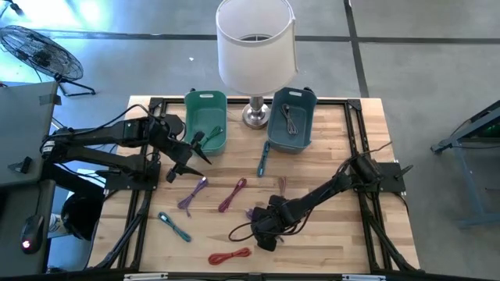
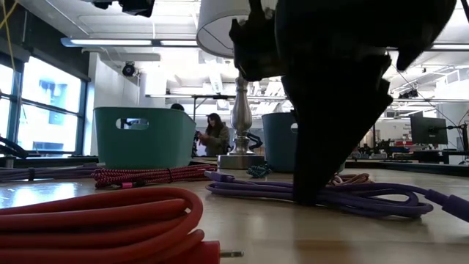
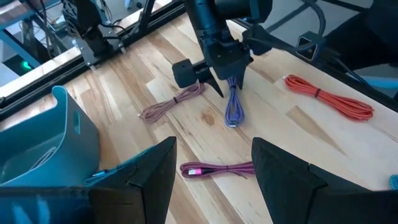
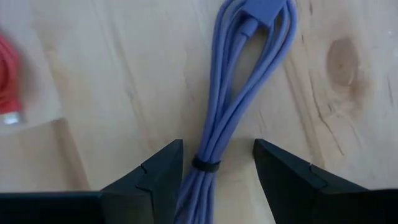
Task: Pick & Place USB Port
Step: Put the right purple charger cable into the green bin
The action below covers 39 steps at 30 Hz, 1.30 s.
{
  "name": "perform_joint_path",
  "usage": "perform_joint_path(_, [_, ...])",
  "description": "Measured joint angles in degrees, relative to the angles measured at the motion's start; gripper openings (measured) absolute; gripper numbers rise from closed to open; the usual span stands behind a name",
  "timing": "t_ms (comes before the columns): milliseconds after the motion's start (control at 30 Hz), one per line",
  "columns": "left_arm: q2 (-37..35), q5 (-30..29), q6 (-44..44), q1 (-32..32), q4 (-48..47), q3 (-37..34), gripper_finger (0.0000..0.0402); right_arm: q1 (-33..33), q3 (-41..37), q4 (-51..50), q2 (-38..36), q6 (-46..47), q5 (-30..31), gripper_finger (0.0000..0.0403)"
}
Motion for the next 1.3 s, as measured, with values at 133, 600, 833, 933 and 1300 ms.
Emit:
perform_joint_path(133, [0.01,-0.12,-0.77,0.01,-0.02,0.00,0.0204,-0.06,0.29,-0.05,1.32,-0.35,-0.12,0.0189])
perform_joint_path(600, [-0.02,-5.94,-4.38,0.05,1.54,-7.27,0.0204,-0.32,0.07,-0.84,2.21,-1.96,3.05,0.0022])
perform_joint_path(833, [0.03,-4.97,-4.97,0.04,11.26,-12.02,0.0204,-0.16,0.31,-1.41,2.27,-3.37,5.73,0.0010])
perform_joint_path(933, [0.03,-3.50,-6.00,0.05,18.56,-14.05,0.0204,0.52,1.72,-2.64,2.38,-4.96,7.63,0.0010])
perform_joint_path(1300, [0.01,-3.69,-11.01,0.07,36.06,-18.45,0.0204,2.98,14.24,-22.18,2.93,-11.99,30.48,0.0009])
